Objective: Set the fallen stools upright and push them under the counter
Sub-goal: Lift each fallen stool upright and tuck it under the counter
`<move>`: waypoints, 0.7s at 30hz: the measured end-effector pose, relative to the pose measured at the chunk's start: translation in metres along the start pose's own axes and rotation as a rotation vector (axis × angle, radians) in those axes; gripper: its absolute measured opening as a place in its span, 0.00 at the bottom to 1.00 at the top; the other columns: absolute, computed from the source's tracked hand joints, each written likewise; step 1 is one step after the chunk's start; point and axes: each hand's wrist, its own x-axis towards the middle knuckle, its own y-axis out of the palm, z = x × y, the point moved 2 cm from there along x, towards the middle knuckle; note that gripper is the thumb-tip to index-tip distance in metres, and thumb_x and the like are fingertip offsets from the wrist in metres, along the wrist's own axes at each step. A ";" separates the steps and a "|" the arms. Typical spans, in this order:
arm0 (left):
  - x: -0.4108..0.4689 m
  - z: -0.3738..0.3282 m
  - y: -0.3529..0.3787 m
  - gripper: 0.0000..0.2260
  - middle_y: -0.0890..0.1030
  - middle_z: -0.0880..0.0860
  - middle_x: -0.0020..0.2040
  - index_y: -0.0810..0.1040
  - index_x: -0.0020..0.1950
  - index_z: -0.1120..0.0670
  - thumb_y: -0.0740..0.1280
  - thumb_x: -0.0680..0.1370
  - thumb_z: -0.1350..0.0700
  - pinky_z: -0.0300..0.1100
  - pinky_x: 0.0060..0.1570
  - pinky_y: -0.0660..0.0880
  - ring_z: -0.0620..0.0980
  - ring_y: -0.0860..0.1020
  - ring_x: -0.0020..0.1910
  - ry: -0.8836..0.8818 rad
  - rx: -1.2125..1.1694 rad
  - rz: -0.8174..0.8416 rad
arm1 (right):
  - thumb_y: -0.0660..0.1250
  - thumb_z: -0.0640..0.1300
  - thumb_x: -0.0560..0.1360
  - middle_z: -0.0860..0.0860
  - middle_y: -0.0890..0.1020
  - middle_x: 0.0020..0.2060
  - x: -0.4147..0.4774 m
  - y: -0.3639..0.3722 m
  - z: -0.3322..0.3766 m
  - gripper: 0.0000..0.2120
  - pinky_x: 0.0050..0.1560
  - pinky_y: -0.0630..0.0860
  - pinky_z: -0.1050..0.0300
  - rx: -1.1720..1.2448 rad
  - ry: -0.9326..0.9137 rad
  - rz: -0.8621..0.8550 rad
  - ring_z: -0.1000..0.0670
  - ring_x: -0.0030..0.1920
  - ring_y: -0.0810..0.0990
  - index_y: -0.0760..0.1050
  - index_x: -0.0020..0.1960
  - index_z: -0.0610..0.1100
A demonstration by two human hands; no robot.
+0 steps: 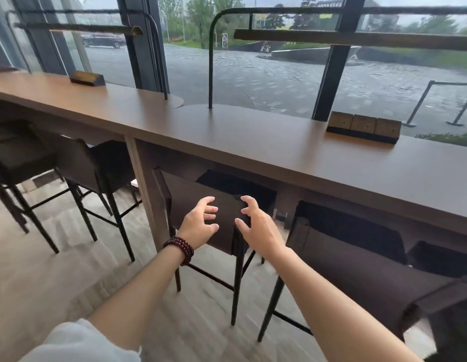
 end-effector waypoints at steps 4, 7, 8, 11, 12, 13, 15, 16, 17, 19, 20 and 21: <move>0.025 0.029 -0.033 0.28 0.77 0.52 0.62 0.65 0.71 0.53 0.67 0.72 0.66 0.37 0.57 0.70 0.48 0.76 0.60 -0.007 0.049 -0.005 | 0.64 0.45 0.78 0.46 0.78 0.61 0.030 0.026 0.010 0.25 0.59 0.74 0.50 -0.059 0.034 -0.027 0.45 0.59 0.77 0.59 0.73 0.48; 0.057 0.054 -0.051 0.28 0.76 0.52 0.62 0.65 0.71 0.53 0.66 0.73 0.66 0.39 0.60 0.70 0.48 0.75 0.62 -0.020 0.096 0.007 | 0.63 0.44 0.78 0.45 0.78 0.59 0.056 0.046 0.009 0.26 0.60 0.73 0.49 -0.182 0.049 -0.035 0.44 0.60 0.75 0.60 0.73 0.46; 0.069 0.061 -0.056 0.28 0.76 0.52 0.63 0.65 0.71 0.52 0.65 0.73 0.66 0.40 0.60 0.70 0.48 0.74 0.63 -0.025 0.118 0.015 | 0.63 0.43 0.78 0.46 0.77 0.60 0.066 0.053 0.006 0.26 0.61 0.71 0.49 -0.231 0.060 -0.036 0.44 0.62 0.74 0.60 0.74 0.46; 0.108 0.079 -0.066 0.28 0.75 0.52 0.65 0.64 0.71 0.52 0.64 0.73 0.67 0.41 0.62 0.70 0.49 0.73 0.65 -0.022 0.188 0.042 | 0.62 0.43 0.78 0.48 0.74 0.66 0.097 0.076 -0.006 0.26 0.65 0.65 0.47 -0.377 0.082 -0.055 0.45 0.69 0.68 0.61 0.74 0.46; 0.121 0.085 -0.070 0.28 0.75 0.52 0.66 0.65 0.71 0.52 0.64 0.73 0.67 0.41 0.62 0.70 0.50 0.72 0.65 -0.027 0.208 0.047 | 0.62 0.43 0.77 0.48 0.73 0.66 0.108 0.082 -0.009 0.26 0.66 0.64 0.46 -0.424 0.100 -0.047 0.44 0.69 0.67 0.61 0.73 0.46; 0.134 0.091 -0.074 0.28 0.74 0.52 0.66 0.65 0.71 0.52 0.64 0.73 0.67 0.40 0.61 0.70 0.50 0.72 0.65 -0.038 0.228 0.051 | 0.63 0.42 0.77 0.48 0.73 0.66 0.120 0.089 -0.012 0.26 0.67 0.64 0.45 -0.464 0.128 -0.025 0.44 0.69 0.67 0.61 0.73 0.46; 0.154 0.100 -0.083 0.28 0.74 0.52 0.67 0.65 0.71 0.52 0.63 0.72 0.67 0.41 0.62 0.69 0.51 0.72 0.66 -0.034 0.276 0.071 | 0.63 0.42 0.76 0.46 0.75 0.64 0.135 0.098 -0.016 0.26 0.65 0.64 0.43 -0.545 0.192 0.034 0.42 0.67 0.69 0.61 0.72 0.45; 0.164 0.105 -0.088 0.28 0.73 0.52 0.67 0.65 0.71 0.52 0.63 0.72 0.67 0.43 0.64 0.69 0.51 0.72 0.66 -0.026 0.306 0.086 | 0.63 0.42 0.76 0.46 0.76 0.62 0.142 0.102 -0.017 0.25 0.64 0.65 0.42 -0.589 0.216 0.065 0.42 0.65 0.71 0.62 0.72 0.44; 0.175 0.110 -0.093 0.29 0.73 0.52 0.68 0.65 0.71 0.51 0.62 0.72 0.67 0.44 0.65 0.68 0.51 0.71 0.67 -0.018 0.335 0.100 | 0.63 0.42 0.76 0.46 0.77 0.61 0.148 0.105 -0.018 0.24 0.63 0.65 0.42 -0.637 0.235 0.092 0.42 0.63 0.72 0.63 0.71 0.44; 0.195 0.119 -0.101 0.29 0.71 0.51 0.70 0.64 0.72 0.51 0.61 0.71 0.67 0.45 0.68 0.66 0.52 0.69 0.69 0.003 0.378 0.133 | 0.63 0.41 0.76 0.47 0.78 0.59 0.157 0.111 -0.016 0.22 0.63 0.64 0.42 -0.706 0.278 0.124 0.42 0.62 0.73 0.65 0.69 0.44; 0.202 0.122 -0.102 0.30 0.69 0.51 0.71 0.64 0.72 0.51 0.61 0.71 0.66 0.46 0.69 0.65 0.52 0.68 0.69 0.015 0.410 0.146 | 0.63 0.41 0.76 0.47 0.78 0.58 0.159 0.113 -0.016 0.22 0.64 0.63 0.42 -0.720 0.296 0.134 0.42 0.62 0.73 0.65 0.68 0.44; 0.211 0.126 -0.103 0.31 0.67 0.50 0.72 0.63 0.73 0.50 0.61 0.71 0.66 0.47 0.70 0.64 0.51 0.66 0.71 0.031 0.459 0.166 | 0.63 0.40 0.75 0.47 0.78 0.58 0.162 0.115 -0.017 0.21 0.65 0.63 0.42 -0.731 0.313 0.140 0.42 0.62 0.73 0.66 0.68 0.44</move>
